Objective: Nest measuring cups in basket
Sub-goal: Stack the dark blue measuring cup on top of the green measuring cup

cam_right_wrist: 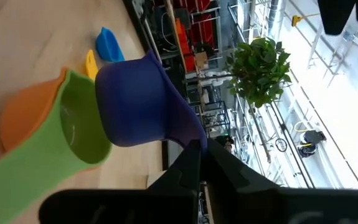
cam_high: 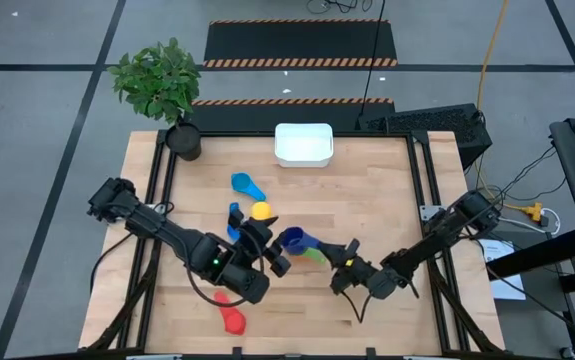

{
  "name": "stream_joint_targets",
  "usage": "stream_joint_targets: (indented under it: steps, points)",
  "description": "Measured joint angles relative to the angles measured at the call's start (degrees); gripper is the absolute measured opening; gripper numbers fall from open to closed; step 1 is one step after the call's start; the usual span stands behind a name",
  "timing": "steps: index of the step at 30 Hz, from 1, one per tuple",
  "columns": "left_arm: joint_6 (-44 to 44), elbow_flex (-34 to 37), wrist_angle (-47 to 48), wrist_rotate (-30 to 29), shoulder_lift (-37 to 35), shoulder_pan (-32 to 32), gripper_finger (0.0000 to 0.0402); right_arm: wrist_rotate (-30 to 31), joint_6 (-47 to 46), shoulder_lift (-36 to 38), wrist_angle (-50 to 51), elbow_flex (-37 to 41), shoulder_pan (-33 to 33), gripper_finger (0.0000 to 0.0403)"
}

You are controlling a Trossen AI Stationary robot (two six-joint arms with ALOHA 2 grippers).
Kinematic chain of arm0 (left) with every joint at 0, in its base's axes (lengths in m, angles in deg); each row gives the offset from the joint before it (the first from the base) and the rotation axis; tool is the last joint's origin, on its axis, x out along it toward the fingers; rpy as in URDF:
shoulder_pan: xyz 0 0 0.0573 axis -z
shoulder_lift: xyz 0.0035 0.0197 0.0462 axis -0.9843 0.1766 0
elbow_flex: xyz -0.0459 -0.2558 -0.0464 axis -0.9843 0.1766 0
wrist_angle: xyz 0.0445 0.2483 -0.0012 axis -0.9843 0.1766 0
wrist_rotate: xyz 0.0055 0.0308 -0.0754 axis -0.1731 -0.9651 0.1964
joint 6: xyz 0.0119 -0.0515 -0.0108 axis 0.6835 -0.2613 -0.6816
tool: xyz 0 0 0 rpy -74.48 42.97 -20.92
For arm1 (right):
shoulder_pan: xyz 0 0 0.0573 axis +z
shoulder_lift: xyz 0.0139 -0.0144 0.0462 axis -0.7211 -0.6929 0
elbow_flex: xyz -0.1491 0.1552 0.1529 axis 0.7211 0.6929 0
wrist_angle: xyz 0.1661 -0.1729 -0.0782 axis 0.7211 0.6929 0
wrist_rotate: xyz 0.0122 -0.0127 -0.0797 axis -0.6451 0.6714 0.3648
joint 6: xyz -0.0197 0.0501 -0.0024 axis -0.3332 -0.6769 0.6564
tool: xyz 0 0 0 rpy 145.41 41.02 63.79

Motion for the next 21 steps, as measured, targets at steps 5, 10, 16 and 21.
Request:
stream_joint_targets:
  steps: [5, 10, 16, 21]
  points:
    - [-1.13, 0.00, -0.04, 0.15, 0.00, 0.91, 0.0182, -0.01, 0.20, 0.00, 1.24, 0.02, -0.02, 0.0000]
    - [-2.41, 0.00, -1.22, 0.12, 0.00, 2.11, 0.0182, -0.04, 0.20, 0.00, 1.66, 0.04, -0.02, 0.0000]
    - [-1.75, 0.00, -2.56, 0.11, 0.00, 3.01, 0.0182, -1.87, -3.80, 0.04, 6.40, 0.04, -0.02, 0.0011]
    - [-1.96, 0.00, -2.60, 0.11, 0.00, 3.06, 0.0182, -2.90, -7.35, 0.04, 11.09, 0.04, -0.02, 0.0013]
